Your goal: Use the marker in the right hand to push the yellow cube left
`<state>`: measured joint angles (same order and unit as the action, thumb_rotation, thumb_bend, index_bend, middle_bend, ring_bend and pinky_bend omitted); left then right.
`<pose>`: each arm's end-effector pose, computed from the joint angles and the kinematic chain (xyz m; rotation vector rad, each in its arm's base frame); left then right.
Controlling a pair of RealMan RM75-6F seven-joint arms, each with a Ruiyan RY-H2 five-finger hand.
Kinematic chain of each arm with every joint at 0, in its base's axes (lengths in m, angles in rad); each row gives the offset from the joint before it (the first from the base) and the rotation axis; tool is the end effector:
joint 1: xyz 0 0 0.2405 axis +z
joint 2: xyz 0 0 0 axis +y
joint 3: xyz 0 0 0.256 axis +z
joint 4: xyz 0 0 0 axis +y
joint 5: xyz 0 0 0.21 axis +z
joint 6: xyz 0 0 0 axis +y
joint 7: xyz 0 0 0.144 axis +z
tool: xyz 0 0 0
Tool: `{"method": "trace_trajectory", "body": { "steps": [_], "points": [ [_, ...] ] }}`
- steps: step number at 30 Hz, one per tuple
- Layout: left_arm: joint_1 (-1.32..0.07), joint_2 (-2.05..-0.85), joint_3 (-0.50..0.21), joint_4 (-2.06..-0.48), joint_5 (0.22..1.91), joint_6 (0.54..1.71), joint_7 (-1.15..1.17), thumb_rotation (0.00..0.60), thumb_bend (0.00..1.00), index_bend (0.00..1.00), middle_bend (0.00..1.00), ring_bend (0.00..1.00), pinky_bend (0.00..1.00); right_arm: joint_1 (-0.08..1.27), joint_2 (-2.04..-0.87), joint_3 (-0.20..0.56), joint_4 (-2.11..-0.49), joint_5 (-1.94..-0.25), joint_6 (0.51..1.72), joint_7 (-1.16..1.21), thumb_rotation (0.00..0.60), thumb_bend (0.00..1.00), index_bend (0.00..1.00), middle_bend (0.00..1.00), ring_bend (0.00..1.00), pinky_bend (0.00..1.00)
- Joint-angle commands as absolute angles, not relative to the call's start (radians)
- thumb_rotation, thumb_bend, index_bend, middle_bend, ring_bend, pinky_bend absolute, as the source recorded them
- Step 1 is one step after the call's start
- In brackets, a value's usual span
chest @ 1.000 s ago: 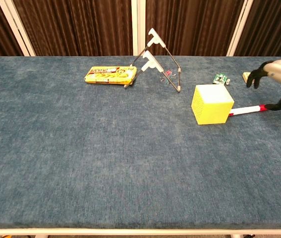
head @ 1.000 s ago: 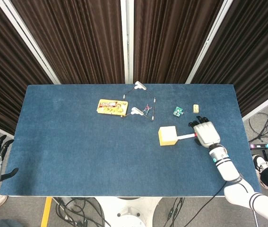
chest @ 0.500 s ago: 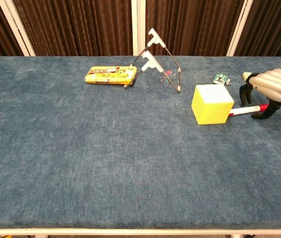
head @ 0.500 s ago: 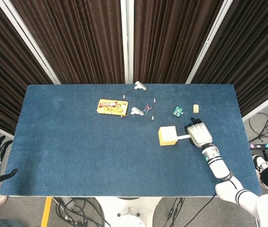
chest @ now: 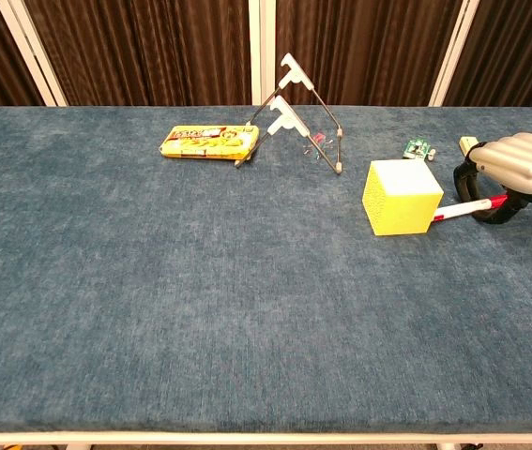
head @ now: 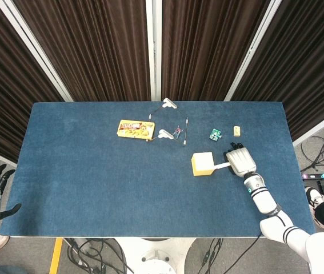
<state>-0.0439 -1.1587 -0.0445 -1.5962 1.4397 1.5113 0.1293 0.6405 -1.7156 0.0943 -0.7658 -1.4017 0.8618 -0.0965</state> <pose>-0.3248 0.1665 0.1537 -1.3347 -0.8611 -0.7750 -0.2902 -0.3732 -0.0142 1.8542 -0.7126 0.5614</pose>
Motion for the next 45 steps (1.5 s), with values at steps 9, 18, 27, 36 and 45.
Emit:
{"method": "trace_trajectory", "body": {
  "steps": [9,18,27,36,45],
  "points": [
    [-0.047,-1.161,-0.046,-1.593,1.451,1.513,0.127,0.6,0.04,0.21,0.18,0.13,0.14,0.614,-1.645,0.101,-0.82,-1.394,0.914,-0.089,0.6,0.44,0.64,0.53,0.22,0.24],
    [-0.048,-1.157,-0.047,-1.599,1.455,1.514,0.131,0.6,0.04,0.21,0.18,0.13,0.14,0.645,-1.652,0.134,-0.869,-1.362,0.887,-0.11,0.6,0.44,0.65,0.54,0.22,0.25],
    [-0.04,-1.158,-0.041,-1.589,1.453,1.517,0.115,0.6,0.04,0.21,0.18,0.13,0.14,0.705,-1.696,0.15,-0.946,-1.356,0.864,-0.199,0.6,0.44,0.66,0.55,0.22,0.25],
    [-0.03,-1.164,-0.039,-1.566,1.451,1.523,0.093,0.6,0.04,0.21,0.18,0.13,0.14,0.777,-1.763,0.173,-1.026,-1.335,0.836,-0.315,0.6,0.44,0.66,0.55,0.22,0.24],
    [-0.022,-1.166,-0.034,-1.549,1.458,1.53,0.072,0.6,0.04,0.21,0.18,0.13,0.14,0.785,-1.759,0.171,-1.112,-1.299,0.842,-0.393,0.6,0.44,0.66,0.55,0.22,0.24]
  ]
}}
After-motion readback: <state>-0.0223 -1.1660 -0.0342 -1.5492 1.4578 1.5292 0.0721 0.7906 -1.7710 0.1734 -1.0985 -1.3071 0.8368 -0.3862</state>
